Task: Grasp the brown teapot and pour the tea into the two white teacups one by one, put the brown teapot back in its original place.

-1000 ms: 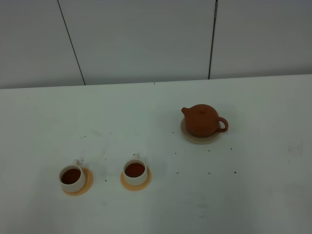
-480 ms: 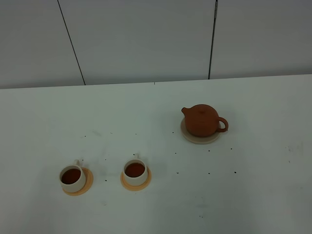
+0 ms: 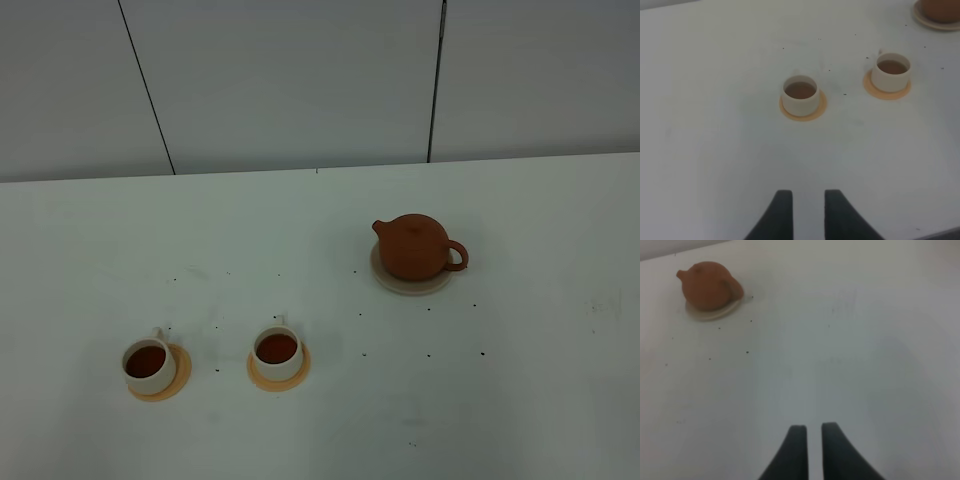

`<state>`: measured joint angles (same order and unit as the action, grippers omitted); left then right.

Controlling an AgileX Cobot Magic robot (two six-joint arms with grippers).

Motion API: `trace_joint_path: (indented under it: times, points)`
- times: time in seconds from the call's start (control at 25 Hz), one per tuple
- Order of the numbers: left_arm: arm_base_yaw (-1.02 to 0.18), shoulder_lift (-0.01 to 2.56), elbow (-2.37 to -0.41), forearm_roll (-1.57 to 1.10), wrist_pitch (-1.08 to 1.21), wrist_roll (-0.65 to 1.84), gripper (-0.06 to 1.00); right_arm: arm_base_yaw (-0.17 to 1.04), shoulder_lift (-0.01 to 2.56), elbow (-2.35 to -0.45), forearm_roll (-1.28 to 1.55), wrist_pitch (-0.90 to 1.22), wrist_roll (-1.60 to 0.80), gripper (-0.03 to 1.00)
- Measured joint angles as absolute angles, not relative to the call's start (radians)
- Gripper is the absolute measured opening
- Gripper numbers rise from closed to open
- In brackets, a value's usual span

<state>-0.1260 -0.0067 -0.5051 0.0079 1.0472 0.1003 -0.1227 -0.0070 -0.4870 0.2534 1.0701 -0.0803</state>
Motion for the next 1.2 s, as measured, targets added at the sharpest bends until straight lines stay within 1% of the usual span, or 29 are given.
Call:
trace_joint_path:
  times: [1.2]
  points:
    - [-0.126,-0.007,-0.505,0.008,1.047,0.100,0.23,-0.123,-0.007,-0.486,0.253,1.070,-0.080,0.11]
